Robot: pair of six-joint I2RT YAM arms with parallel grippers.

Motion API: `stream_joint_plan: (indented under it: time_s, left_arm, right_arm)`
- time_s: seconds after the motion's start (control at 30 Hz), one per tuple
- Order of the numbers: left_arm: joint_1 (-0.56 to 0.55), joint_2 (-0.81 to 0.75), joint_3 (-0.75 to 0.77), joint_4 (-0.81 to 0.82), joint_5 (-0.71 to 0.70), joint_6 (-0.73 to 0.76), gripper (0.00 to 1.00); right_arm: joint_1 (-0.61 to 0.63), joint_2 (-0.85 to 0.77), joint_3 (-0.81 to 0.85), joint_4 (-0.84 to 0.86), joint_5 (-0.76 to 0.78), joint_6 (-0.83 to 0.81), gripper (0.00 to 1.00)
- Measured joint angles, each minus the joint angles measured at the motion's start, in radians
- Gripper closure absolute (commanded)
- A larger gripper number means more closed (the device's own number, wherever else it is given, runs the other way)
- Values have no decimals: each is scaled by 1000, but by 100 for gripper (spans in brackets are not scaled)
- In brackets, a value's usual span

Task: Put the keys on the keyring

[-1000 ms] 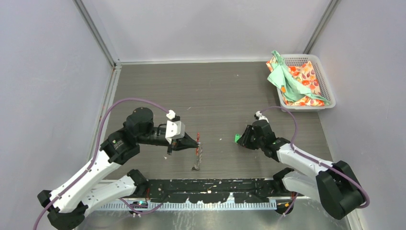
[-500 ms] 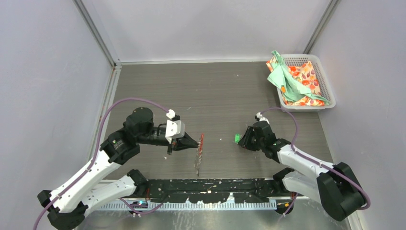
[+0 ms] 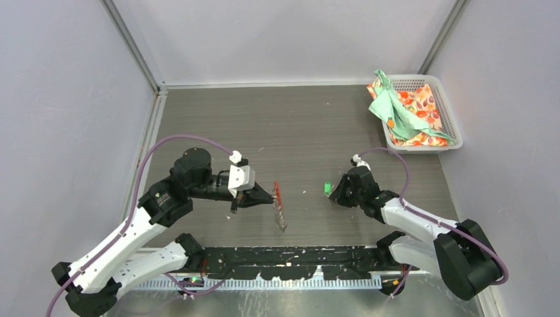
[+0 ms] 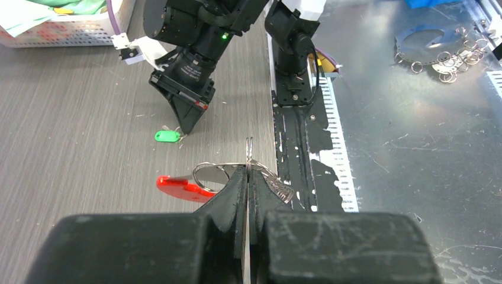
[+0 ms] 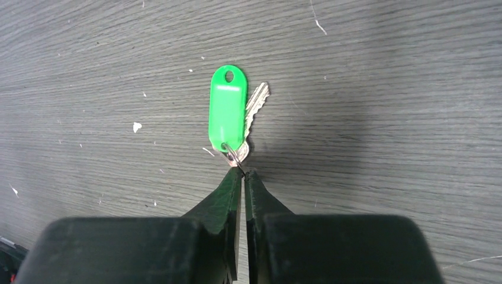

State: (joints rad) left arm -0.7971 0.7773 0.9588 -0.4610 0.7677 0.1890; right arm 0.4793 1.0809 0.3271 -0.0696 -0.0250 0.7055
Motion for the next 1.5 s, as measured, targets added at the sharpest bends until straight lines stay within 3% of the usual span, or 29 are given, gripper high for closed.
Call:
stream_joint_plan:
  time_s: [0.1, 0.5, 0.57, 0.6, 0.8, 0.97, 1.3, 1.5]
  left_arm:
    - [0, 0, 0, 0, 0, -2, 100]
    - [0, 0, 0, 0, 1, -4, 100]
    - [0, 0, 0, 0, 0, -4, 100]
    - [0, 0, 0, 0, 0, -4, 100]
    - [0, 0, 0, 0, 0, -3, 100]
    - [0, 0, -4, -1, 0, -3, 100]
    - [0, -6, -6, 0, 0, -4, 100]
    - [0, -10, -8, 0, -1, -4, 100]
  right_arm:
    - [0, 0, 0, 10, 0, -8, 99]
    - [9, -92, 3, -16, -5, -82, 98]
    - [18, -122, 19, -48, -4, -97, 82]
    - [21, -132, 33, -73, -3, -103, 80]
    - [26, -171, 145, -222, 35, -108, 77]
    - [26, -175, 171, -298, 85, -104, 60]
    - [37, -31, 172, -330, 71, -70, 57]
    - [126, -3, 164, -263, 80, -12, 60]
